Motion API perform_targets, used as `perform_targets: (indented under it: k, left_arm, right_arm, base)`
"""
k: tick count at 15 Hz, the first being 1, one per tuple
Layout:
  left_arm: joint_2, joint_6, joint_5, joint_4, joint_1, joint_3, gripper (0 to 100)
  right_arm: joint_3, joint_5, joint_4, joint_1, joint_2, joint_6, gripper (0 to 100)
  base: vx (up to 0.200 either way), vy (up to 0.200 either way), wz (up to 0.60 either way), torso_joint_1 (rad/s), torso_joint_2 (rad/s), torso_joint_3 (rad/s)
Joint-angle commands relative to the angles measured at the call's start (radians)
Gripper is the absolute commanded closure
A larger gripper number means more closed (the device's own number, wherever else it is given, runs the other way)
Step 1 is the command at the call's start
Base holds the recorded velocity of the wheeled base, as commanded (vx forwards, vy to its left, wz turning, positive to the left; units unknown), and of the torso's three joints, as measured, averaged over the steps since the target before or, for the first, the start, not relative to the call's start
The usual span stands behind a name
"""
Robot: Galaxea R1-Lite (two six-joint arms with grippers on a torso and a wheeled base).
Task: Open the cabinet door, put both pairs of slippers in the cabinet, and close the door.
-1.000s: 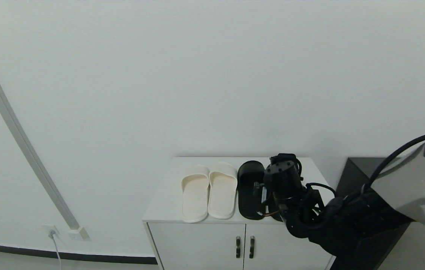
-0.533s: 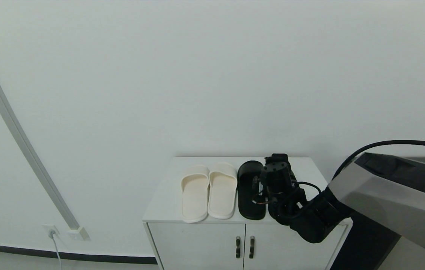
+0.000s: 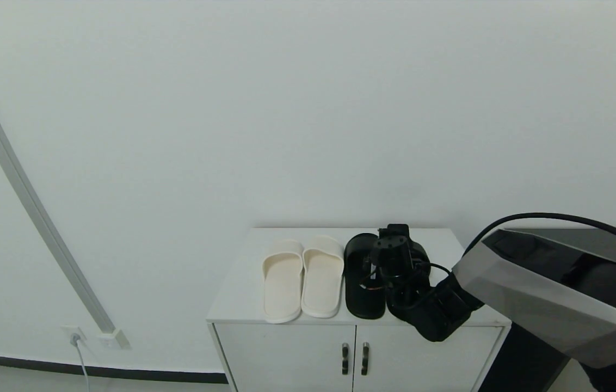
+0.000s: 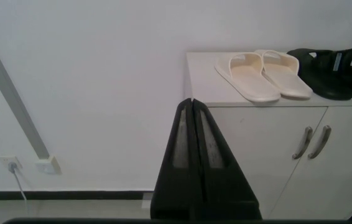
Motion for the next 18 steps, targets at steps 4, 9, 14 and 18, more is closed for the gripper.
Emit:
perform_targets:
  k: [4, 9, 14, 18]
  left_arm:
    - [0.001, -0.001, 0.000, 0.000, 0.000, 0.000, 100]
    - [0.001, -0.003, 0.000, 0.000, 0.000, 0.000, 100]
    - [0.000, 0.000, 0.002, -0.001, 0.000, 0.000, 100]
    - [0.000, -0.001, 0.002, -0.001, 0.000, 0.000, 100]
  right_arm:
    - [-0.014, 0.000, -0.005, -0.005, 0.016, 0.000, 100]
    - [0.104, 0.006, -0.045, 0.001, -0.119, -0.023, 100]
    - [0.441, 0.186, -0.122, 0.044, -0.440, -0.098, 100]
    - [0.598, 0.382, -0.119, 0.096, -0.625, -0.098, 100]
  base:
    - [0.000, 0.000, 0.00, 0.000, 0.00, 0.000]
    - [0.000, 0.000, 0.00, 0.000, 0.00, 0.000]
    - [0.000, 0.000, 0.00, 0.000, 0.00, 0.000]
    - [0.000, 0.000, 0.00, 0.000, 0.00, 0.000]
